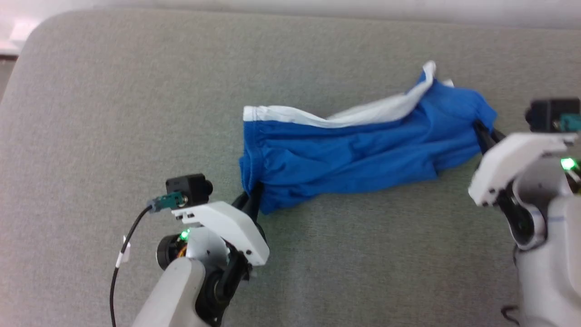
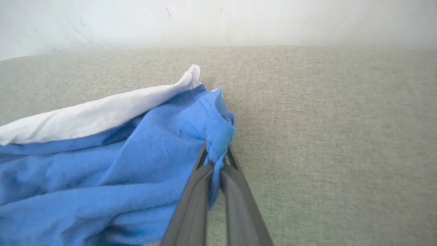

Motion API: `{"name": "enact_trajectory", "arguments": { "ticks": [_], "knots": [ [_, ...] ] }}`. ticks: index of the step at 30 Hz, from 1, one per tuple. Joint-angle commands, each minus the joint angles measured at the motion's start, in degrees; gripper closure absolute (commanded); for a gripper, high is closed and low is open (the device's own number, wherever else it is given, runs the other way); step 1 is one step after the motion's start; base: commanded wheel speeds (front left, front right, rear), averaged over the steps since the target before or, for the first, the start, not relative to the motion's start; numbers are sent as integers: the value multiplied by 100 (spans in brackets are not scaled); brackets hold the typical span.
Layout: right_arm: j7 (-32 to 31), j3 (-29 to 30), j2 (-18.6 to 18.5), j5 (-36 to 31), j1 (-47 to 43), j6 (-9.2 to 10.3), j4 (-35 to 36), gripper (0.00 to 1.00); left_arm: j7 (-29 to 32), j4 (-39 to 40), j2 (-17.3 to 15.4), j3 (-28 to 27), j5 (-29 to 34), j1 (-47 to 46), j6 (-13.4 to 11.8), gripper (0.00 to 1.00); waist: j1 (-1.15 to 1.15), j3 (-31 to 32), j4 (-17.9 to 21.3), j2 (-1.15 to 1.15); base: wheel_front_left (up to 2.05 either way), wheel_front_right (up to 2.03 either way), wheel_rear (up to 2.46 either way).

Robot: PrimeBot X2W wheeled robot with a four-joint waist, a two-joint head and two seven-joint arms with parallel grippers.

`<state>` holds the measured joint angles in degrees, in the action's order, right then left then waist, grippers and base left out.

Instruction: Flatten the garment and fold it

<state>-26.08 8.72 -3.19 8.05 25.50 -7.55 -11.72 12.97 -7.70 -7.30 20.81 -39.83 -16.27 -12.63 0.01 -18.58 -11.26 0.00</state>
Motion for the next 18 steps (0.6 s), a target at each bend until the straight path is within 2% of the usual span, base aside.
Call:
{"name": "enact_trajectory", "arguments": {
  "ticks": [1, 9, 18],
  "knots": [
    [82, 110, -4, 116, -275, 6, 199, 100, 55, 100, -39, -27, -66, 152, 5, 100, -1, 295, 244, 0, 0, 0, 0],
    [175, 389, 28, 834, -1865, 6, 1266, 100, 456, 637, -212, 62, -325, 894, -28, 100, -1, 678, 670, 0, 0, 0, 0],
    [639, 245, 30, 1824, -3494, 6, 1685, 100, 544, 1150, -415, -13, -567, 1944, -172, 100, -1, 995, 1117, 0, 0, 0, 0]
  ]
}}
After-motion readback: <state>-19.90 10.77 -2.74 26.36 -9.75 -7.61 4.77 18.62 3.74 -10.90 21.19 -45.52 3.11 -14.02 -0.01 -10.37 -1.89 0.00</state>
